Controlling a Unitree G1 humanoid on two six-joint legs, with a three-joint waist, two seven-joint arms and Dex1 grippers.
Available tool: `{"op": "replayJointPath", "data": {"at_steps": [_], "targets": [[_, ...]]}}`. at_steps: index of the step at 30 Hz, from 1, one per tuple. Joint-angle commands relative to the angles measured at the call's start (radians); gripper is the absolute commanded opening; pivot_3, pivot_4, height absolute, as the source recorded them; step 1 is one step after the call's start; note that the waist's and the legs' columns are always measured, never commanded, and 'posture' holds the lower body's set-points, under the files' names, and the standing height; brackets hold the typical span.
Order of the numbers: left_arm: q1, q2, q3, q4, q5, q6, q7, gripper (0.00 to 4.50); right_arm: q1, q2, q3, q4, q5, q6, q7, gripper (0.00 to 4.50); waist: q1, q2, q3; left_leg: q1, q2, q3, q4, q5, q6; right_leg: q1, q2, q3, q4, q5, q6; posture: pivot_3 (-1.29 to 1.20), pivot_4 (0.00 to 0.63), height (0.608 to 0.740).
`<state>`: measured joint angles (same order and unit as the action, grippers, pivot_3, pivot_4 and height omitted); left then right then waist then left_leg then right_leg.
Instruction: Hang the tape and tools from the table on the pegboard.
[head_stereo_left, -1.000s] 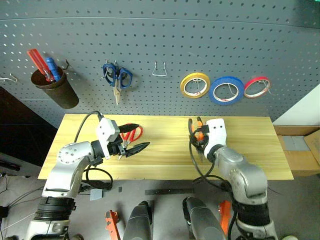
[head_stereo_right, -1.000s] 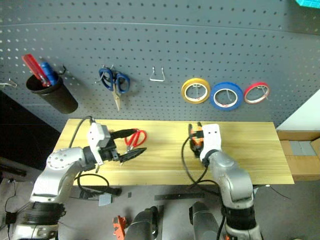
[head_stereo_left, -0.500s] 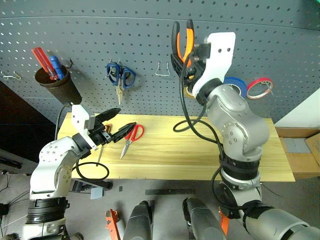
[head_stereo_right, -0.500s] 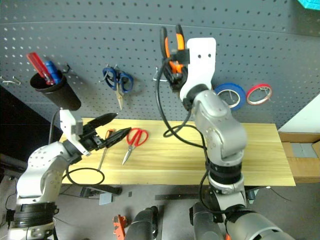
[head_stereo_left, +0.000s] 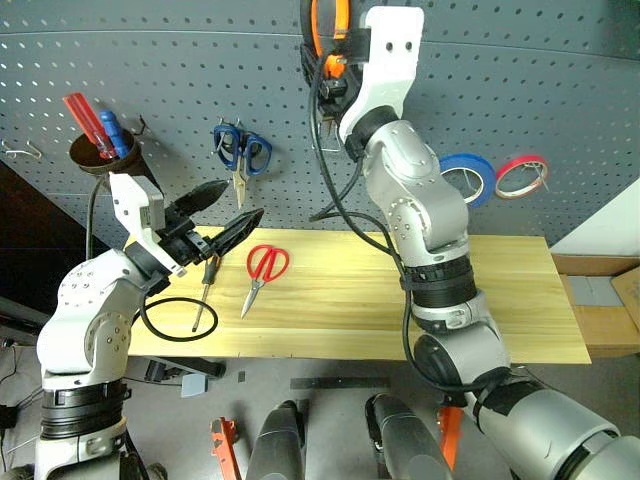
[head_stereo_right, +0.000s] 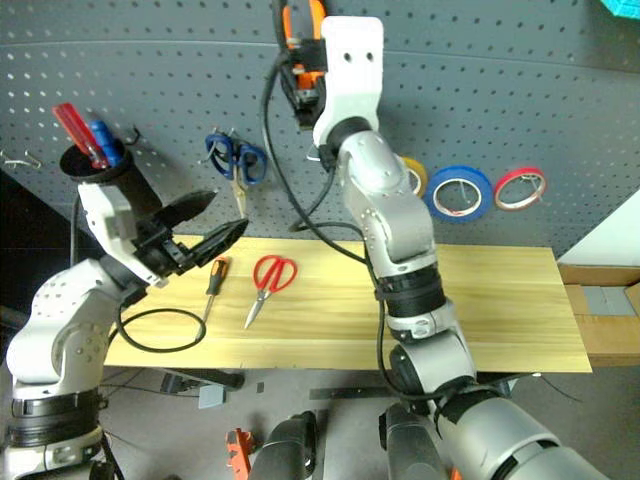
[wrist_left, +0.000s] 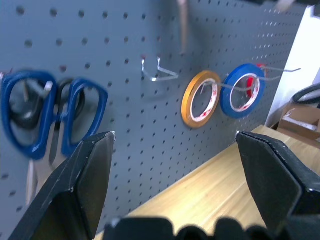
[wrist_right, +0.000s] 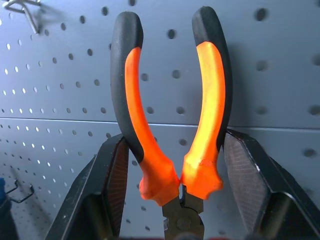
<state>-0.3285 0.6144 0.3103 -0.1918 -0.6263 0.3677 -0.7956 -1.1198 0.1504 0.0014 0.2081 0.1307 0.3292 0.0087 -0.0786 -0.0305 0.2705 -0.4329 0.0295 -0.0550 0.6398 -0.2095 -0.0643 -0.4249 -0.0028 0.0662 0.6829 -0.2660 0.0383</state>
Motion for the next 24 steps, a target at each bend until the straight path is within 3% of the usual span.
{"op": "replayJointPath", "data": {"at_steps": [1,12,24], "targets": [[-0.035,0.006,-0.007,-0.03,-0.008,-0.004,0.005,4.15,-0.04,0.016,0.027,0.089,-0.051,-0.186,-0.01,2.36,0.001,0.0,0.0,0.0,0.0,0.0,0.0,0.0,0.0,0.0,0.0,0.0,0.0,0.0,0.0,0.01,0.209,0.74],[-0.104,-0.013,-0.047,0.001,0.012,-0.022,0.002,4.15,-0.054,0.02,0.04,0.386,-0.109,-0.473,-0.023,2.36,0.006,0.0,0.0,0.0,0.0,0.0,0.0,0.0,0.0,0.0,0.0,0.0,0.0,0.0,0.0,0.03,0.211,0.74],[-0.094,-0.015,-0.061,0.011,0.022,-0.04,-0.012,4.15,0.057,0.01,0.084,0.339,-0.19,-0.393,-0.066,2.35,0.022,0.0,0.0,0.0,0.0,0.0,0.0,0.0,0.0,0.0,0.0,0.0,0.001,0.0,0.0,0.01,0.208,0.74]]}}
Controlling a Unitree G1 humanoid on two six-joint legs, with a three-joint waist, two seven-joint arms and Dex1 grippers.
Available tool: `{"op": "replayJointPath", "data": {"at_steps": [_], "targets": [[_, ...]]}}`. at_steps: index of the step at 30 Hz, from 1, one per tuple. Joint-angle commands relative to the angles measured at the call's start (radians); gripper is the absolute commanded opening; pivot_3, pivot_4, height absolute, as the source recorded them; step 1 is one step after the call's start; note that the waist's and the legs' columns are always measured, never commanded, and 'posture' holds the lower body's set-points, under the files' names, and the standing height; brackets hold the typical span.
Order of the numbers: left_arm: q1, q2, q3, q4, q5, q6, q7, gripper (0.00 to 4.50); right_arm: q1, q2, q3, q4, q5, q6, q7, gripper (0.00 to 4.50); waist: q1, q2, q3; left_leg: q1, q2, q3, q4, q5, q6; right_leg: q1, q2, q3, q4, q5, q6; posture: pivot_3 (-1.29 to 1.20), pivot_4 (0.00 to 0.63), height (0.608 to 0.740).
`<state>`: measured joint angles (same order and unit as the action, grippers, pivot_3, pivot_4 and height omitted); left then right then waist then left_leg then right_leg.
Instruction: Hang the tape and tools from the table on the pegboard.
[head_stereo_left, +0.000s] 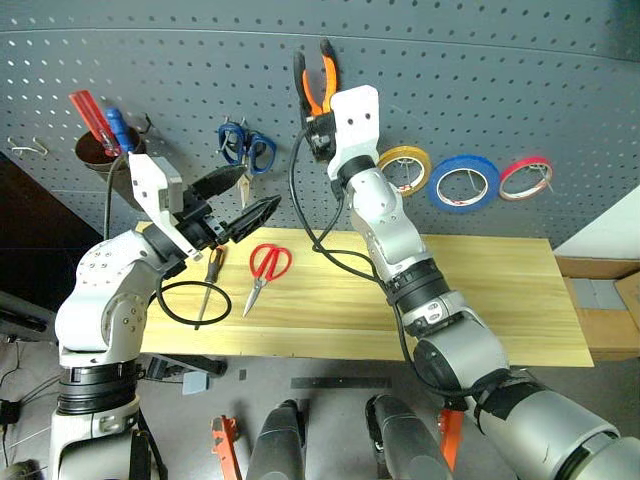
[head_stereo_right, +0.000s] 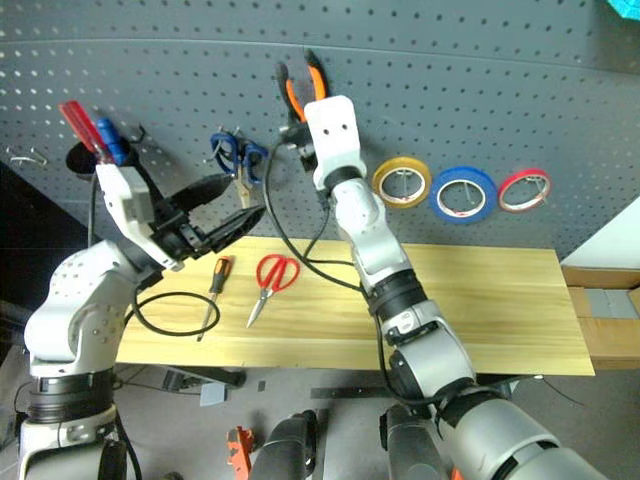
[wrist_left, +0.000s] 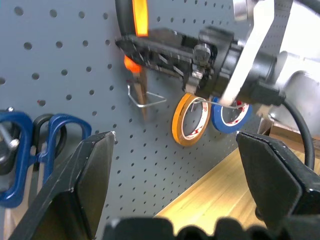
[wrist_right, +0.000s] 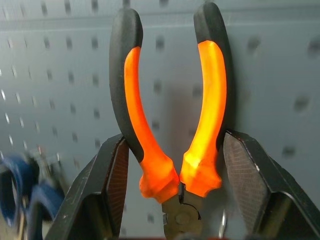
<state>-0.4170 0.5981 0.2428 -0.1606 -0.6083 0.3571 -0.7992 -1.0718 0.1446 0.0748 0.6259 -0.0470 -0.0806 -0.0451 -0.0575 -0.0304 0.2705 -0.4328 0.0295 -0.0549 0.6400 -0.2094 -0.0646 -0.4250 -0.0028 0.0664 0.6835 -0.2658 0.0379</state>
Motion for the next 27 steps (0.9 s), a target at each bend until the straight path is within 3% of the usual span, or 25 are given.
{"op": "replayJointPath", "data": {"at_steps": [1,2,8,9,16,24,27], "targets": [[-0.006,0.0,0.005,-0.017,0.006,-0.031,-0.01,4.15,0.025,0.016,0.013,-0.092,-0.016,0.032,-0.016,2.35,0.002,0.0,0.0,0.0,0.0,0.0,0.0,0.0,0.0,0.0,0.0,0.0,0.0,0.0,0.0,0.01,0.208,0.74],[-0.006,0.0,0.003,-0.014,0.007,-0.033,-0.012,4.15,0.039,0.016,0.014,-0.103,-0.019,0.048,-0.018,2.35,0.003,0.0,0.0,0.0,0.0,0.0,0.0,0.0,0.0,0.0,0.0,0.0,0.0,0.0,0.0,0.01,0.209,0.74],[-0.01,-0.003,-0.003,0.0,0.014,-0.041,-0.02,4.15,0.078,0.01,0.02,-0.139,-0.027,0.107,-0.028,4.33,0.002,0.0,0.0,0.0,0.0,0.0,0.0,0.0,0.0,0.0,0.0,0.0,0.0,0.0,0.0,0.01,0.208,0.74],[-0.01,-0.004,-0.004,0.002,0.016,-0.042,-0.022,4.15,0.079,0.009,0.02,-0.141,-0.027,0.113,-0.029,4.42,0.002,0.0,0.0,0.0,0.0,0.0,0.0,0.0,0.0,0.0,0.0,0.0,0.001,0.0,0.0,0.01,0.208,0.74],[-0.005,-0.012,-0.007,0.004,0.046,-0.056,-0.006,4.15,0.107,-0.01,0.033,-0.278,-0.007,0.255,0.017,4.42,0.003,0.0,0.0,0.0,0.0,0.0,0.001,0.0,0.0,0.0,0.0,0.0,0.001,0.0,0.0,0.0,0.208,0.74],[0.081,-0.026,-0.041,-0.028,0.119,-0.033,0.067,4.15,0.294,-0.105,0.11,-0.738,0.087,0.722,0.246,4.42,0.003,0.0,0.0,0.0,0.0,-0.001,0.001,0.0,0.0,0.0,0.0,0.0,0.001,0.0,0.0,-0.01,0.222,0.74],[0.115,-0.017,-0.081,-0.027,0.178,0.059,0.147,4.15,0.355,-0.152,0.148,-0.852,0.125,0.846,0.315,4.42,0.001,0.0,0.0,0.0,0.0,-0.001,0.002,0.0,0.0,0.001,0.0,0.0,0.002,0.0,0.0,-0.02,0.228,0.74]]}}
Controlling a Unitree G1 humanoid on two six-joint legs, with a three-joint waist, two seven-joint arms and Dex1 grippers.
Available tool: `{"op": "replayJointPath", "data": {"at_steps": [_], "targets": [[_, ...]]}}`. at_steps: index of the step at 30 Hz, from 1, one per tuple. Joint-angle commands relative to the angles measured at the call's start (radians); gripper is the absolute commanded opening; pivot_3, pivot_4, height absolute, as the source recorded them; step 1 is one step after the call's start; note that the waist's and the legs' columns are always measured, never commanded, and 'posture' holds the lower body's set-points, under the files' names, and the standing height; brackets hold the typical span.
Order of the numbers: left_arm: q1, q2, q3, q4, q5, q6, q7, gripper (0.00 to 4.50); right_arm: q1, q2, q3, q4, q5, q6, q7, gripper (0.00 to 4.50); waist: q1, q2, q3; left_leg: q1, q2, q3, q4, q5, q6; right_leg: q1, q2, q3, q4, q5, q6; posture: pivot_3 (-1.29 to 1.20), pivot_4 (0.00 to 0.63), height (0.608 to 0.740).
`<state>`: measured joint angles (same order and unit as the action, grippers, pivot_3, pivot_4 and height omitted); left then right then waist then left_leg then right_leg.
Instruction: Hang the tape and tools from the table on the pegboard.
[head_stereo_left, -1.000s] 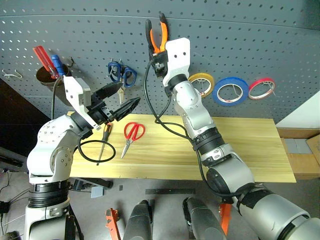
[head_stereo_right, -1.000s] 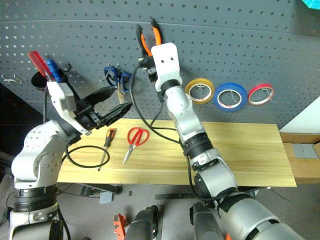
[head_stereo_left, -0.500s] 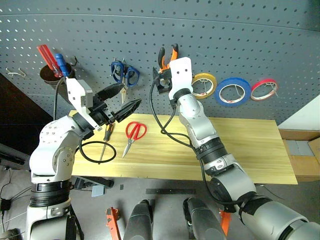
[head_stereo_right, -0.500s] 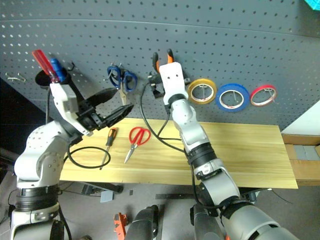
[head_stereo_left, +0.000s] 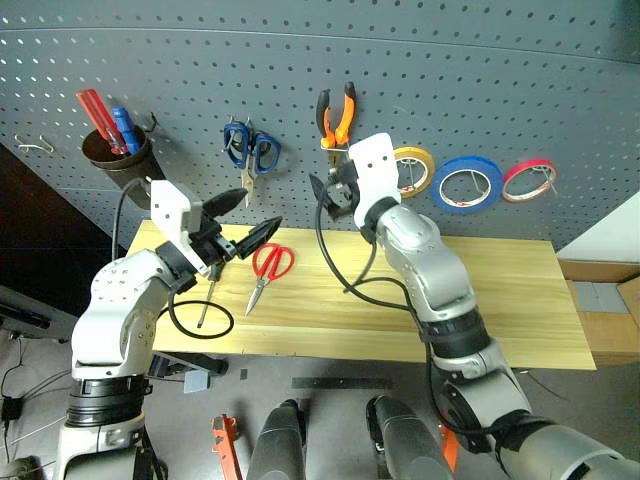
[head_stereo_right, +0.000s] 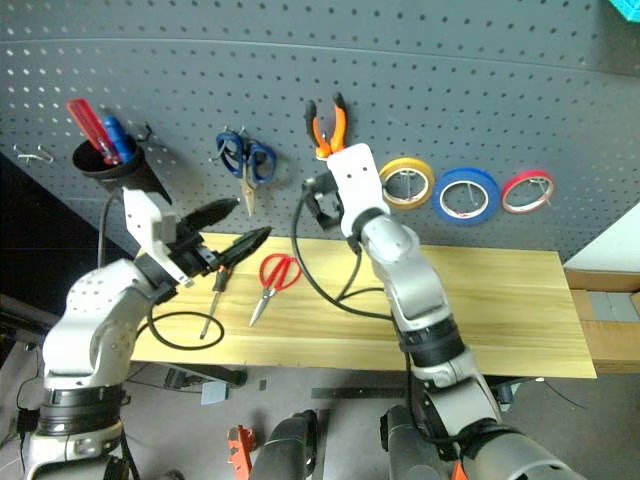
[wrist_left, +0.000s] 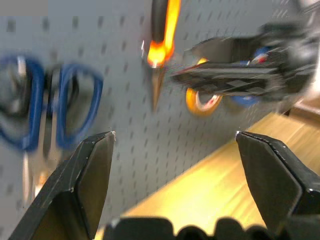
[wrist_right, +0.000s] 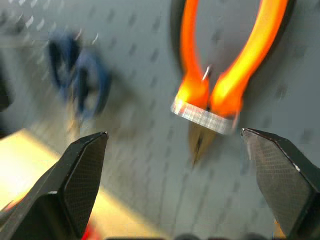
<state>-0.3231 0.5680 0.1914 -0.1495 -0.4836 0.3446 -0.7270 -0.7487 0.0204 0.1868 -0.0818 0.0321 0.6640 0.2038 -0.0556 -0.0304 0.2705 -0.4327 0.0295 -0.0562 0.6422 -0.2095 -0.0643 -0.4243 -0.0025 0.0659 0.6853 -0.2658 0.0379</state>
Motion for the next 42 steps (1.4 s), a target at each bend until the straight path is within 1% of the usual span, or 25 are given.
{"op": "replayJointPath", "data": {"at_steps": [1,5,8,10,13,16,20,23,26,29,32,33,34,35,36,37,42], "targets": [[0.033,0.015,-0.047,-0.032,0.082,0.114,0.111,4.15,0.058,-0.047,0.051,-0.177,0.063,0.141,0.094,4.42,-0.001,0.0,0.0,0.0,0.0,0.0,0.0,0.0,0.0,0.0,0.0,0.0,0.0,0.0,0.0,-0.02,0.228,0.74],[0.044,0.006,-0.104,0.044,0.182,0.226,0.224,4.15,0.166,-0.118,0.129,-0.254,0.103,0.235,0.167,4.42,-0.002,0.0,0.0,0.001,0.0,-0.001,0.001,0.0,0.0,0.001,0.0,0.0,0.0,0.0,0.0,-0.03,0.234,0.74],[-0.004,-0.019,-0.147,0.182,0.259,0.263,0.299,4.15,0.223,-0.128,0.185,-0.272,0.097,0.248,0.169,4.42,-0.002,0.0,0.0,0.001,0.0,-0.001,0.002,0.0,0.0,0.001,0.001,-0.001,0.001,0.0,0.0,-0.04,0.24,0.74],[-0.043,-0.041,-0.168,0.266,0.286,0.272,0.315,4.15,0.24,-0.131,0.216,-0.278,0.087,0.247,0.166,4.42,-0.002,0.0,0.0,0.001,0.0,-0.001,0.003,0.0,0.0,0.001,0.001,-0.001,0.002,0.0,0.0,-0.04,0.244,0.74],[-0.099,-0.066,-0.199,0.37,0.321,0.265,0.316,4.15,0.241,-0.116,0.222,-0.288,0.09,0.263,0.153,4.42,-0.002,0.0,0.0,0.001,-0.001,-0.001,0.003,0.0,0.0,0.001,0.001,-0.001,0.003,0.0,0.0,-0.05,0.249,0.74],[-0.191,-0.121,-0.204,0.554,0.348,0.253,0.347,4.15,0.238,-0.104,0.226,-0.296,0.091,0.275,0.143,4.42,-0.002,0.0,0.0,0.001,-0.001,-0.002,0.003,0.0,0.0,0.001,0.001,-0.001,0.003,0.0,0.0,-0.05,0.253,0.74],[-0.268,-0.156,-0.204,0.729,0.378,0.224,0.364,4.15,0.223,-0.104,0.228,-0.306,0.098,0.291,0.148,4.42,-0.003,0.0,0.0,0.001,-0.001,-0.002,0.003,0.0,0.0,0.002,0.001,-0.001,0.003,0.0,0.0,-0.07,0.258,0.74],[-0.304,-0.17,-0.204,0.822,0.394,0.208,0.363,4.15,0.206,-0.115,0.235,-0.316,0.101,0.296,0.162,4.42,-0.006,0.0,0.0,0.001,-0.001,-0.002,0.003,0.0,0.0,0.001,0.001,-0.002,0.003,0.0,0.0,-0.08,0.261,0.74],[-0.318,-0.18,-0.21,0.874,0.405,0.189,0.347,4.15,0.191,-0.126,0.242,-0.33,0.098,0.299,0.166,4.42,-0.009,0.0,0.0,0.001,-0.001,-0.002,0.003,0.0,0.0,0.001,0.001,-0.002,0.003,0.0,0.001,-0.08,0.263,0.74],[-0.318,-0.182,-0.198,0.891,0.407,0.163,0.348,3.54,0.186,-0.133,0.242,-0.344,0.098,0.305,0.169,4.5,-0.013,0.0,0.0,0.001,-0.001,-0.002,0.003,0.0,0.0,0.002,0.001,-0.002,0.003,0.0,0.001,-0.08,0.263,0.74],[-0.294,-0.172,-0.192,0.864,0.409,0.135,0.336,2.56,0.186,-0.154,0.243,-0.365,0.099,0.313,0.18,4.5,-0.014,0.0,0.0,0.001,-0.001,-0.002,0.003,0.0,0.0,0.002,0.0,-0.002,0.003,0.0,0.001,-0.08,0.262,0.74],[-0.284,-0.169,-0.191,0.849,0.41,0.127,0.333,2.16,0.187,-0.16,0.241,-0.372,0.101,0.316,0.183,4.5,-0.014,0.0,0.0,0.001,-0.001,-0.002,0.003,0.0,0.0,0.002,0.0,-0.002,0.003,0.0,0.001,-0.08,0.261,0.74],[-0.267,-0.166,-0.191,0.827,0.411,0.123,0.327,1.92,0.188,-0.167,0.237,-0.379,0.105,0.32,0.187,4.5,-0.016,0.0,0.0,0.001,-0.001,-0.002,0.003,0.0,0.0,0.002,0.0,-0.002,0.003,0.0,0.001,-0.08,0.261,0.74],[-0.251,-0.165,-0.189,0.804,0.411,0.12,0.327,1.49,0.189,-0.173,0.232,-0.386,0.11,0.325,0.19,4.5,-0.017,0.0,0.0,0.001,-0.001,-0.002,0.003,0.0,0.0,0.002,0.0,-0.002,0.003,0.0,0.001,-0.08,0.261,0.74],[-0.239,-0.165,-0.187,0.787,0.412,0.12,0.327,1.19,0.19,-0.177,0.23,-0.391,0.113,0.328,0.192,4.5,-0.018,0.0,0.0,0.001,-0.001,-0.002,0.003,0.0,0.0,0.002,0.0,-0.002,0.003,0.0,0.001,-0.08,0.262,0.74],[-0.203,-0.164,-0.188,0.736,0.409,0.125,0.323,1.08,0.19,-0.185,0.222,-0.4,0.119,0.334,0.198,4.5,-0.019,0.0,0.0,0.001,-0.001,-0.002,0.003,0.0,0.0,0.002,0.0,-0.002,0.003,0.0,0.001,-0.08,0.262,0.74],[-0.053,-0.172,-0.153,0.519,0.394,0.134,0.352,1.08,0.185,-0.225,0.176,-0.445,0.153,0.362,0.228,4.5,-0.026,0.0,0.0,0.001,-0.001,-0.002,0.002,0.0,0.0,0.002,0.0,-0.001,0.002,0.0,0.001,-0.08,0.263,0.74]]}}
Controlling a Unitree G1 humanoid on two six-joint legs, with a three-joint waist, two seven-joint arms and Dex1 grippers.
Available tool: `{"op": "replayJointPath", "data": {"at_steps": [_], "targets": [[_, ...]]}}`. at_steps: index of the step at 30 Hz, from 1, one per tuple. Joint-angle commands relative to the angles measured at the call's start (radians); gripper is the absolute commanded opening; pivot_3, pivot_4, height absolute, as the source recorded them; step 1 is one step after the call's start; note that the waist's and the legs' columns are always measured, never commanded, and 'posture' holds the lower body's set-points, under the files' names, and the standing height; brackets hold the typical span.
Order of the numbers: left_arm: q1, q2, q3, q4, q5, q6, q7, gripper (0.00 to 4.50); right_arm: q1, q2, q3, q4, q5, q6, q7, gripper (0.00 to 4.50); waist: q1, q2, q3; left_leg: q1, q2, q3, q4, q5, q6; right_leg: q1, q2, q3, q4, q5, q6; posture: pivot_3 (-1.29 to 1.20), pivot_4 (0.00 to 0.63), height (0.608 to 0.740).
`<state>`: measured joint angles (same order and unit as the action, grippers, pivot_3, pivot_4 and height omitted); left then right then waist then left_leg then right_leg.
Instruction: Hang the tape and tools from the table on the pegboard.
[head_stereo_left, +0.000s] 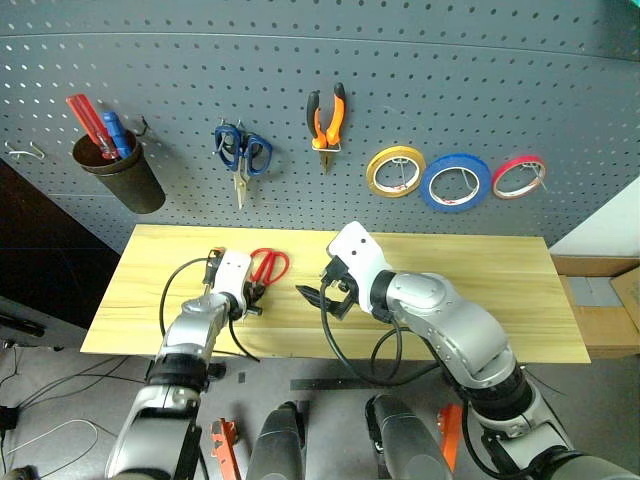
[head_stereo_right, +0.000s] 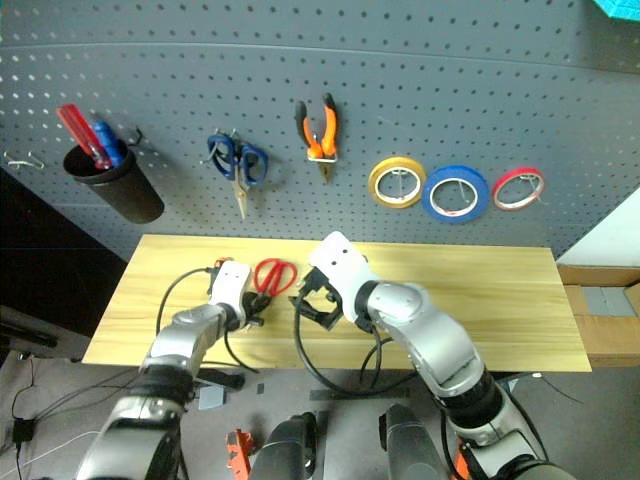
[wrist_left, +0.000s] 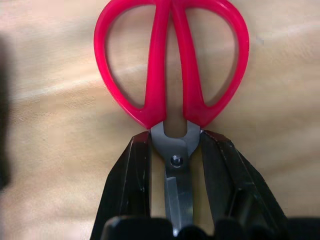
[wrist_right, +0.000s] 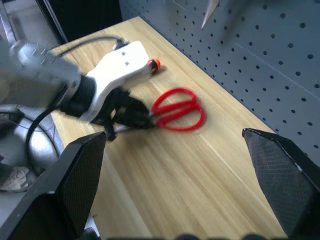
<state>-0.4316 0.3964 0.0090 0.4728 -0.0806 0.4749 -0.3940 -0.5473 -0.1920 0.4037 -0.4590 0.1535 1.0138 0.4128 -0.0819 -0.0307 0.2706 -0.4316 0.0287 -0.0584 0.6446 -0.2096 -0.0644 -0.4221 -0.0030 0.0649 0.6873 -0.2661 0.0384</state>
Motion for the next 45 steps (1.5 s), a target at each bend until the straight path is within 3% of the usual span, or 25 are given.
{"op": "replayJointPath", "data": {"at_steps": [1,8,16,26,32,45], "targets": [[0.077,0.002,0.037,-0.141,-0.005,-0.012,0.034,1.08,-0.02,-0.021,-0.052,-0.077,0.039,0.018,0.024,4.5,0.0,0.0,0.0,0.0,0.0,0.0,0.0,0.0,0.0,0.0,0.0,0.0,0.0,0.0,0.0,-0.08,0.263,0.74],[0.234,0.016,0.1,-0.411,-0.019,-0.089,0.053,1.08,-0.041,-0.103,-0.14,-0.144,0.099,0.055,0.067,4.5,0.0,0.0,0.0,0.0,0.0,0.0,0.0,0.0,0.0,0.0,0.0,0.0,-0.001,0.0,0.0,-0.08,0.26,0.74],[0.424,0.016,0.142,-0.718,-0.021,-0.334,0.033,1.08,-0.035,-0.241,-0.226,-0.217,0.2,0.001,0.187,4.5,0.001,0.0,0.0,0.0,0.001,0.0,-0.003,0.0,0.0,0.001,-0.001,0.0,-0.006,0.0,0.0,-0.08,0.254,0.74],[0.42,0.049,0.191,-0.958,0.005,-0.461,0.051,1.08,-0.048,-0.312,-0.249,-0.173,0.242,-0.078,0.244,4.5,0.002,0.0,0.0,0.0,0.0,0.002,-0.003,0.0,0.0,0.001,0.0,0.001,-0.006,0.0,0.0,-0.05,0.229,0.74],[0.339,0.046,0.228,-0.943,0.002,-0.423,0.093,1.08,-0.065,-0.318,-0.241,-0.116,0.224,-0.119,0.242,4.5,0.005,0.0,0.0,0.0,0.0,0.001,-0.002,0.0,0.0,0.001,0.0,0.0,-0.006,0.0,0.0,-0.04,0.219,0.74],[0.14,0.072,0.176,-0.6,0.0,-0.482,0.006,1.08,-0.139,-0.299,-0.207,-0.057,0.194,-0.17,0.222,4.5,0.009,0.0,0.0,-0.001,0.0,0.001,-0.002,0.0,0.0,0.001,0.001,0.0,-0.006,0.0,0.0,-0.07,0.231,0.74]]}}
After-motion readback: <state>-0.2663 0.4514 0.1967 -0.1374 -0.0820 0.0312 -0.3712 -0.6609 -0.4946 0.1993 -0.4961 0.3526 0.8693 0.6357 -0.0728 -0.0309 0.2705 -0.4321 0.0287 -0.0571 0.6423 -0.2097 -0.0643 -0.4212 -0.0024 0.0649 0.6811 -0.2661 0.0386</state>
